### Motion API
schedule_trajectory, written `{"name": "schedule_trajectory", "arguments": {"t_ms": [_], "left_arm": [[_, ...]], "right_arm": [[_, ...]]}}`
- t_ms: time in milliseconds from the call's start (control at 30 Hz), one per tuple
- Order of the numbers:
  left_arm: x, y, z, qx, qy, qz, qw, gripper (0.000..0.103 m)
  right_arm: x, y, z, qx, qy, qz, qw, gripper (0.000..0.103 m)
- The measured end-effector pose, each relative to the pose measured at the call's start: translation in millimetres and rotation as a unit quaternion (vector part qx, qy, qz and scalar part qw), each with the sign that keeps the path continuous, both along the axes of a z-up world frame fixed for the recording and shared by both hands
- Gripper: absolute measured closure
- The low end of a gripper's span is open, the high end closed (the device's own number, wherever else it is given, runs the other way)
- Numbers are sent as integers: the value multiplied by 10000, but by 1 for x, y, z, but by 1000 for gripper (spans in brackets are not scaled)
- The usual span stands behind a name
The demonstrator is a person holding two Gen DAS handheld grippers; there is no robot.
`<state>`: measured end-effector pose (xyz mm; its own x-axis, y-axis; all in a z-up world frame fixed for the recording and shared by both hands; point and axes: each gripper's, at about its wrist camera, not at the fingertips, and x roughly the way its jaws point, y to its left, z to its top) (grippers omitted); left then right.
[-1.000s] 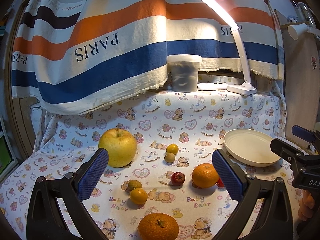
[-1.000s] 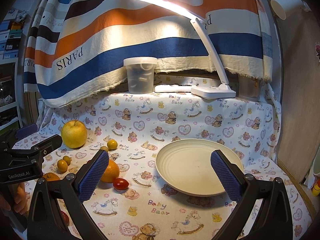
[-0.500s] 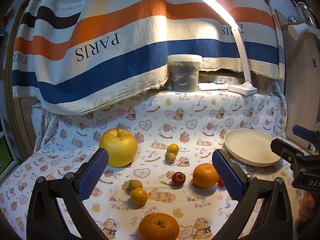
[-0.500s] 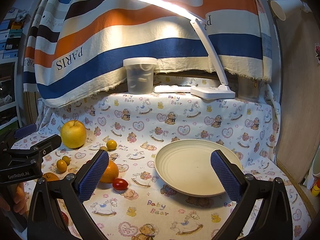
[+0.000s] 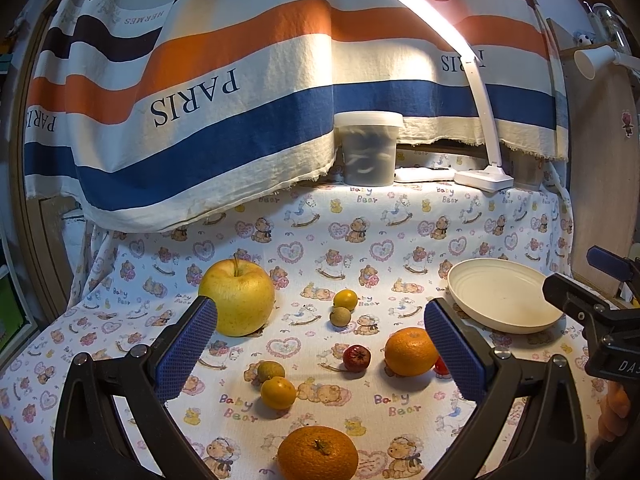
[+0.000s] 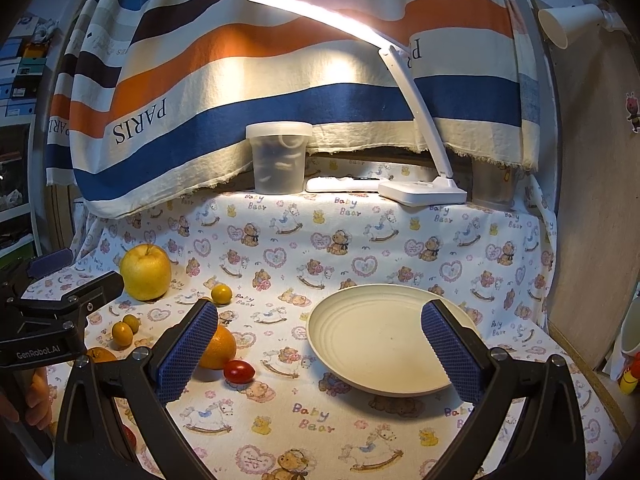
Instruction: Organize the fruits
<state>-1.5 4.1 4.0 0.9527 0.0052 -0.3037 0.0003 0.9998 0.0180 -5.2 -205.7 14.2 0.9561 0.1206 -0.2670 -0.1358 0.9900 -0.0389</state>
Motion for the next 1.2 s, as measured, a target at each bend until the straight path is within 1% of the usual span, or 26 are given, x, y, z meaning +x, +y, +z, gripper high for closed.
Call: {"name": "schedule_trajectory", "arguments": {"t_ms": [533, 667, 767, 867, 1000, 1200], "left_arm": [[-1, -1, 1, 13, -17, 23, 10000, 0], [-1, -2, 2, -3, 30, -61, 10000, 0], [-3, -7, 3, 131, 35, -83, 9999, 0], [-5, -10, 3, 281, -26, -64, 9996, 0], [-10, -9, 5, 257, -167, -99, 9995, 0], [-15, -6, 6, 199, -266, -70, 9994, 0]], "right_arm": [[-1, 0, 0, 16, 20, -10, 10000, 0], [-2, 0, 0, 39, 20, -80, 10000, 0], [-2, -4, 0, 136, 23, -162, 9998, 0], [-3, -7, -1, 170, 7, -175, 9997, 0], [-3, -6, -1, 163, 0, -155, 9997, 0], [-5, -3, 0, 105, -17, -96, 9999, 0]]}}
